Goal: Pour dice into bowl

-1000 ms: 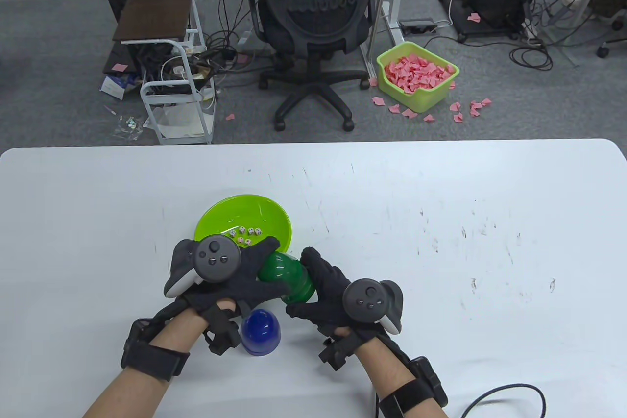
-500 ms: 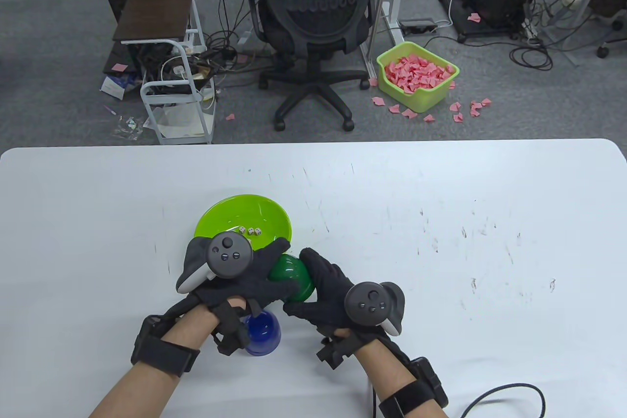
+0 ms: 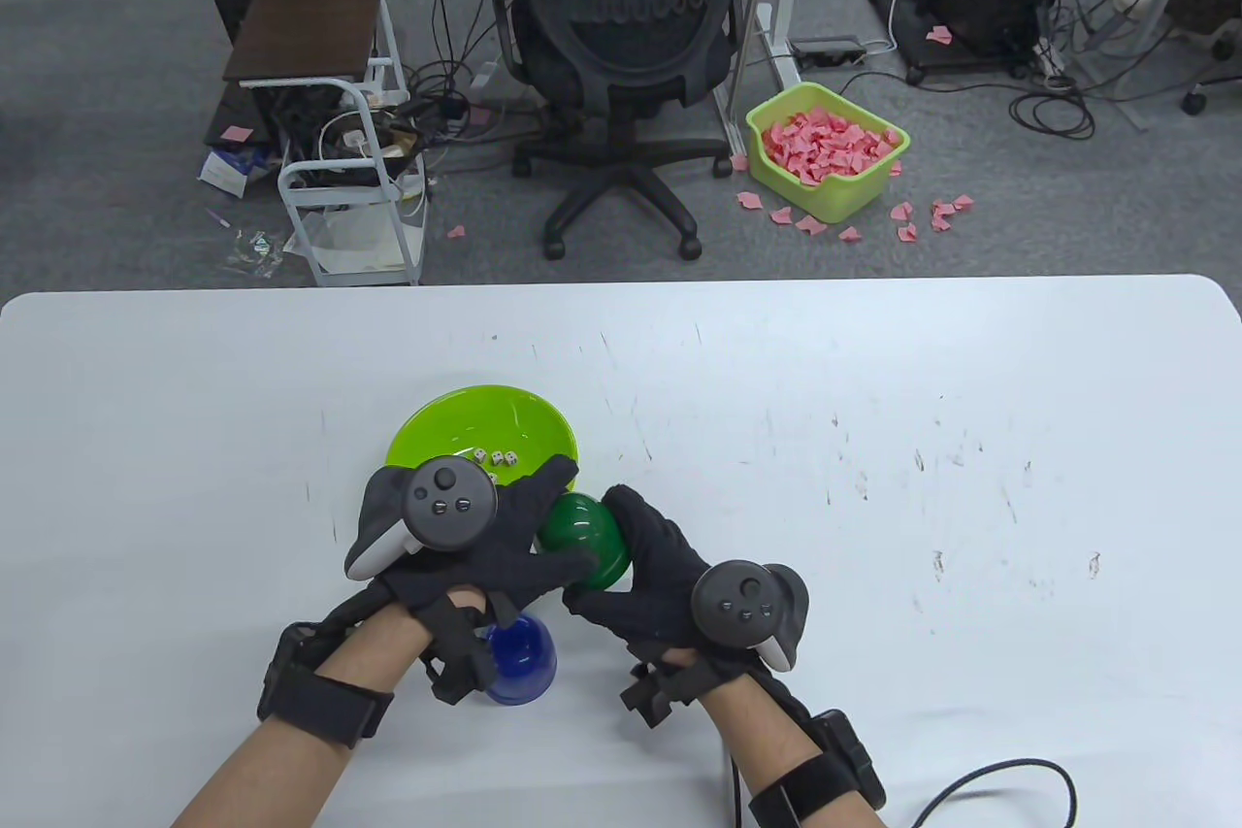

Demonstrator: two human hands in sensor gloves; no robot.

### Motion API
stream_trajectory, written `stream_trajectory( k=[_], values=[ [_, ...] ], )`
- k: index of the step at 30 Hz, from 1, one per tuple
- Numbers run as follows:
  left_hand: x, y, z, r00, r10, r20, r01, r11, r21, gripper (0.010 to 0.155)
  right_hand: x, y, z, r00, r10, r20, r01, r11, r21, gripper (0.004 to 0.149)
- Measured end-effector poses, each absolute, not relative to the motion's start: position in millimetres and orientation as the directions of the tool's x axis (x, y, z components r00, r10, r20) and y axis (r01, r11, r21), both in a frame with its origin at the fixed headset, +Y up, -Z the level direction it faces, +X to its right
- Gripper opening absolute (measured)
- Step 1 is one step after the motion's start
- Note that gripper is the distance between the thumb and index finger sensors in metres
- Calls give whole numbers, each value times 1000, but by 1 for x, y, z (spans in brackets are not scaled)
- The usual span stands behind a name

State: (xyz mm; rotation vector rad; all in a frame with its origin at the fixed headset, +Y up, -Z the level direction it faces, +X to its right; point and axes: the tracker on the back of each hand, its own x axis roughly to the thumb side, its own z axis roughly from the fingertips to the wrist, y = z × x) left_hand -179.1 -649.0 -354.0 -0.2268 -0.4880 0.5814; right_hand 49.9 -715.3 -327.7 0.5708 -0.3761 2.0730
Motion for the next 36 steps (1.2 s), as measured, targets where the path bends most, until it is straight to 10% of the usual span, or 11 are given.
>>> stream_trajectory(
  k=[36],
  values=[
    [-295,-722,-334,655,718,235,-708,692,-143,94,102,-711,-357,-369,831,417,-905,-423,42,98]
  ],
)
